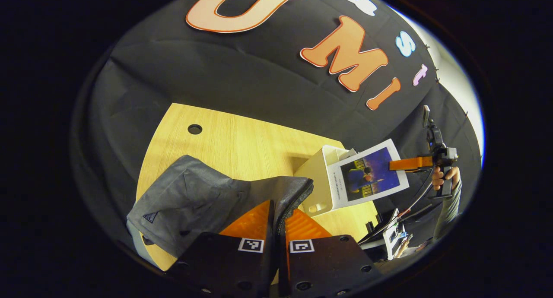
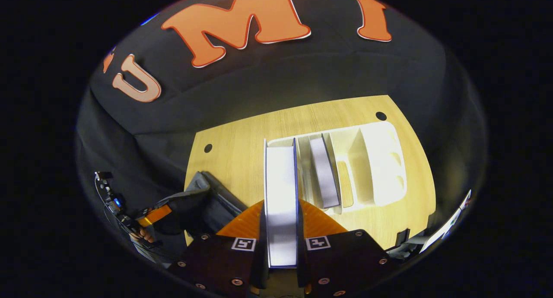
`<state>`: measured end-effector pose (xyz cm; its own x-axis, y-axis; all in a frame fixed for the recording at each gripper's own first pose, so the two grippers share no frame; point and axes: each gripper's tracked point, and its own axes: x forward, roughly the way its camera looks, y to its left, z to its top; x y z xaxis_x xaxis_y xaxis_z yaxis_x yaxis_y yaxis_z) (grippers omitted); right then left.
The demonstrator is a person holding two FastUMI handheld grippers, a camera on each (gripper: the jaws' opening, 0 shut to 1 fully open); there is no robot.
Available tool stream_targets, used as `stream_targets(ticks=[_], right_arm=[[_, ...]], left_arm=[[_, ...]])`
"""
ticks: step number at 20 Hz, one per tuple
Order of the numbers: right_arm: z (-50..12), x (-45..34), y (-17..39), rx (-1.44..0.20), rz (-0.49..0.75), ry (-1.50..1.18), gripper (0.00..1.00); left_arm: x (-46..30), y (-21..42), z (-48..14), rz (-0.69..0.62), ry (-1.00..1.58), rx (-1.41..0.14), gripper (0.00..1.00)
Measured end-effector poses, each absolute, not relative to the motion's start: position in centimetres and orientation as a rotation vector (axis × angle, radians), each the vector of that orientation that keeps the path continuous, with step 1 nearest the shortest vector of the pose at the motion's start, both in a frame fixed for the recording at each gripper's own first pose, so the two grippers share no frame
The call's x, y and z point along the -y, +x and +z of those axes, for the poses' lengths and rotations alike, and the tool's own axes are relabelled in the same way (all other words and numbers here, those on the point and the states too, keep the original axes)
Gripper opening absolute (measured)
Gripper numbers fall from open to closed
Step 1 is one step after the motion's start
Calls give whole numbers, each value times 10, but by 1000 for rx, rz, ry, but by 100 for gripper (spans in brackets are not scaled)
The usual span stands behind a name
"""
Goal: Open the schoolbag, grab two books from the bookshelf and put them into the schoolbag.
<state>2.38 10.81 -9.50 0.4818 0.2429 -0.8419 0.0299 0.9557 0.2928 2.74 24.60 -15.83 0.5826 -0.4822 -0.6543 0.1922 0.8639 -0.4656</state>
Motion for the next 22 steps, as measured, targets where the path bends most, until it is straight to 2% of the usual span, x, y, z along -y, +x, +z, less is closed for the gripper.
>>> stream_targets(ticks=[8, 15, 22], right_arm=[[-79, -122, -15, -1006, 174, 481, 27], [-92, -164, -42, -995, 262, 573, 26], [-136, -220, -60, -1062, 315, 711, 25]], left_arm=[[-245, 25, -161, -380, -372, -862, 8], [-244, 30, -159, -357, -367, -851, 8], [-236, 35, -156, -313, -377, -823, 7]])
